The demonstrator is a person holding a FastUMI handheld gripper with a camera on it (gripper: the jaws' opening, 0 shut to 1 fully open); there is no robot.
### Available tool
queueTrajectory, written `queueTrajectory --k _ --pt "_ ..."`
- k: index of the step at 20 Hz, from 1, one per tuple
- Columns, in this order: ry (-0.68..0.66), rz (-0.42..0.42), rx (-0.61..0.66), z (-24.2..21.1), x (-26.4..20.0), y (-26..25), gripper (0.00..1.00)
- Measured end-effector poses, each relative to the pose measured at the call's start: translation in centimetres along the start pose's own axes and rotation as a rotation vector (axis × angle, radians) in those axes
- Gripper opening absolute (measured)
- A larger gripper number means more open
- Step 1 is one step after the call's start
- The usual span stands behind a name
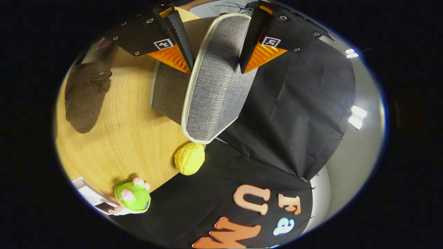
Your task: Open the storage box then place both shoes into the box .Put the left shoe in first, then the right shoe, with the right side of both shoes facing outward in a uniform manner.
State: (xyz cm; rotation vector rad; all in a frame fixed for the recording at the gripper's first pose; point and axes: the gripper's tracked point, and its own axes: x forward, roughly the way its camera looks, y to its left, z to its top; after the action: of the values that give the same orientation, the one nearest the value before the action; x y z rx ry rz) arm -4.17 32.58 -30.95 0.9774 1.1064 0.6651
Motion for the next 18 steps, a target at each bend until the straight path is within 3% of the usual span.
queueTrajectory --k 9,16,18 --pt "-0.005 -0.006 -0.024 0.3 -0.6 0.0 0.75" --pt "-0.075 0.108 0.026 2.3 -1.9 1.9 0.75" --pt "-0.021 0.068 0.005 1.1 -0.9 0.9 0.74"
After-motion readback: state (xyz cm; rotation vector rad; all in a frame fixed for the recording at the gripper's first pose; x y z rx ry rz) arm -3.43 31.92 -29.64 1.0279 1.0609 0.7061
